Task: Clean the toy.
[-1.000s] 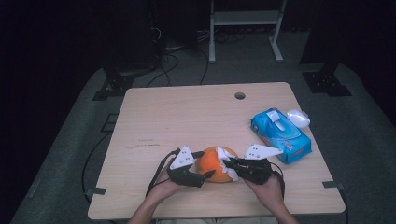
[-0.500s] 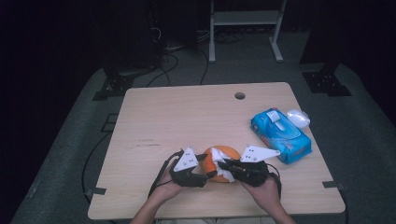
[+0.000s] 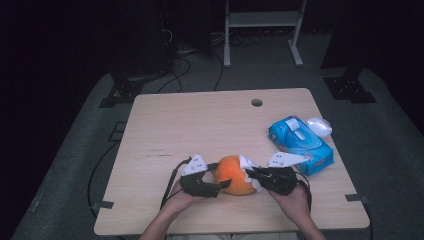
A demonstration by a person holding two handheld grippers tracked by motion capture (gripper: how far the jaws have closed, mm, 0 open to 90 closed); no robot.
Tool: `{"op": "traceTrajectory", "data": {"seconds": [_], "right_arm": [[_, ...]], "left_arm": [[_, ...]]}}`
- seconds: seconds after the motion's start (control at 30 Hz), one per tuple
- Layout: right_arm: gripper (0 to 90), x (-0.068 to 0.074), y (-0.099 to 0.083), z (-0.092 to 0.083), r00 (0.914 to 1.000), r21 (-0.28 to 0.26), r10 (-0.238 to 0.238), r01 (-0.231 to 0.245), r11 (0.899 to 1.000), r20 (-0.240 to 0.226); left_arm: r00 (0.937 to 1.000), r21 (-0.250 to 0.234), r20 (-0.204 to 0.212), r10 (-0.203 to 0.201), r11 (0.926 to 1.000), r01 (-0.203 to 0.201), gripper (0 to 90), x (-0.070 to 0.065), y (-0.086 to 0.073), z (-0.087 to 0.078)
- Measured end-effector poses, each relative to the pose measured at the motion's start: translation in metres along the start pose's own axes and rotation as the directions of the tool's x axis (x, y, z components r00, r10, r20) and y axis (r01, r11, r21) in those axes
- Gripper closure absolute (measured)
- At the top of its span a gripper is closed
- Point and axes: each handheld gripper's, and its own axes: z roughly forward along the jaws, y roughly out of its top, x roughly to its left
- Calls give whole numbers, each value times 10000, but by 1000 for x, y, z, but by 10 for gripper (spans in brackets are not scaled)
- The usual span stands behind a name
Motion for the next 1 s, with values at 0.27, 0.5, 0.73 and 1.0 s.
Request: {"op": "traceTrajectory", "data": {"seconds": [0.27,0.5,0.73,1.0], "right_arm": [[844,-1,4,-1,9998,-41,-106,105,9999,-174],[844,7,1,5,9983,177,-142,152,9997,-561],[844,29,14,8,9928,-222,-942,928,9954,-742],[843,-2,2,-7,9999,-154,77,-80,9999,-151]], "left_arm": [[9975,-242,567,-416,9988,430,261,2,1,0],[9934,-153,456,-1051,9943,1059,298,3,-3,3],[9966,147,91,822,9965,-823,336,-19,4,5],[9900,196,218,1395,9900,-1399,343,-27,5,7]]}}
